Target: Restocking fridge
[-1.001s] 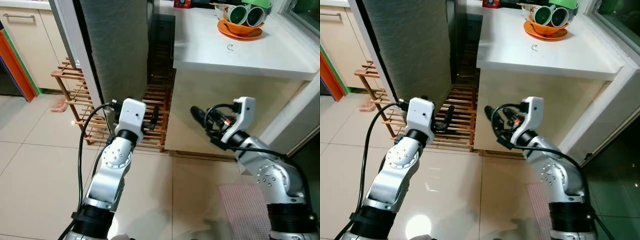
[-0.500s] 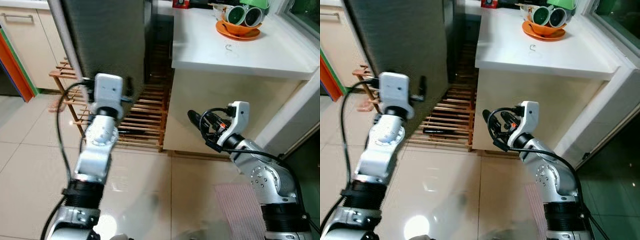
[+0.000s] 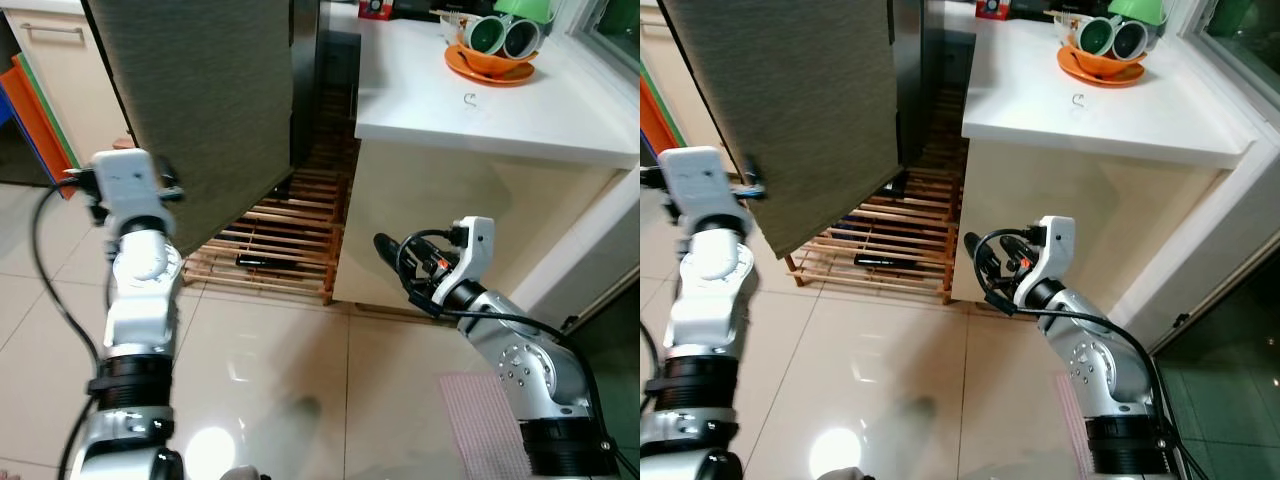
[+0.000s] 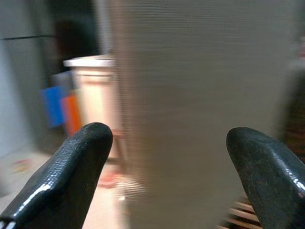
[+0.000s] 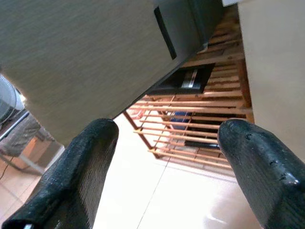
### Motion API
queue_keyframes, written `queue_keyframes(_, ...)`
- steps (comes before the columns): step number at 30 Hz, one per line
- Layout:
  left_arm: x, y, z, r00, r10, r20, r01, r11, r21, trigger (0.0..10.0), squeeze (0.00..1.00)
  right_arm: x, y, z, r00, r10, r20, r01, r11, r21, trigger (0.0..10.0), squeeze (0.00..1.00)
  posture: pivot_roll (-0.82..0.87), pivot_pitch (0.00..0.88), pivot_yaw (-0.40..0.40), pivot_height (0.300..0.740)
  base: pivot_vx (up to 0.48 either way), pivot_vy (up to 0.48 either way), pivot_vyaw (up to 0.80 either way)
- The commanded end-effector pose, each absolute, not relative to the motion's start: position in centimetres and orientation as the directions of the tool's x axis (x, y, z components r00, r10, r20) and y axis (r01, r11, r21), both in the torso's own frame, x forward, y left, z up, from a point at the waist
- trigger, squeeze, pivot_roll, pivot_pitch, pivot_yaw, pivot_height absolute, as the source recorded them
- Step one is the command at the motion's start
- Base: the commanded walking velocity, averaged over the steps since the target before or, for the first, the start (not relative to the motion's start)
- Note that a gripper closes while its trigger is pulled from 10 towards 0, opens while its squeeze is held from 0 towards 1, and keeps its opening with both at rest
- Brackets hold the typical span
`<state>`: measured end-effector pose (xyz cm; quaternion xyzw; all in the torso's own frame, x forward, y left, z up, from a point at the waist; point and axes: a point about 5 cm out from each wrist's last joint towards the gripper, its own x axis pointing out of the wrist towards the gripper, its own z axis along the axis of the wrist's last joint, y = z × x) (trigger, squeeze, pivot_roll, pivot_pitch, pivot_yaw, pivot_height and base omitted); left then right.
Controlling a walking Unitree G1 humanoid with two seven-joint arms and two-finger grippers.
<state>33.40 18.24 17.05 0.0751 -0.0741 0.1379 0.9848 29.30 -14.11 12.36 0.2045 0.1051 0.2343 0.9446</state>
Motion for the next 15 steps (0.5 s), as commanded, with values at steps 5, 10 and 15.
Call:
queue_keyframes(5, 33.0, 15.5, 18.2, 0.960, 0.142, 0.241, -0.172, 0.979, 0.110, 10.0, 0.00, 29.5, -14.4, 12.9, 0.880, 0.468, -0.080, -0.398, 0.819, 0.414, 10.0, 0.24, -0.03, 0.000, -0.038, 0.740, 0.126, 0.125, 0.00)
queue_keyframes(10, 32.6, 15.9, 18.0, 0.949, 0.206, 0.238, -0.235, 0.967, 0.097, 10.0, 0.00, 29.2, -14.4, 12.5, 0.879, 0.470, -0.087, -0.395, 0.817, 0.419, 10.0, 0.24, -0.03, 0.000, -0.033, 0.740, 0.337, 0.341, 0.00)
queue_keyframes(15, 32.7, 16.4, 17.9, 0.946, 0.222, 0.235, -0.251, 0.962, 0.102, 10.0, 0.00, 29.1, -14.4, 12.5, 0.879, 0.468, -0.088, -0.393, 0.818, 0.420, 10.0, 0.24, -0.03, 0.000, -0.032, 0.740, 0.329, 0.349, 0.00)
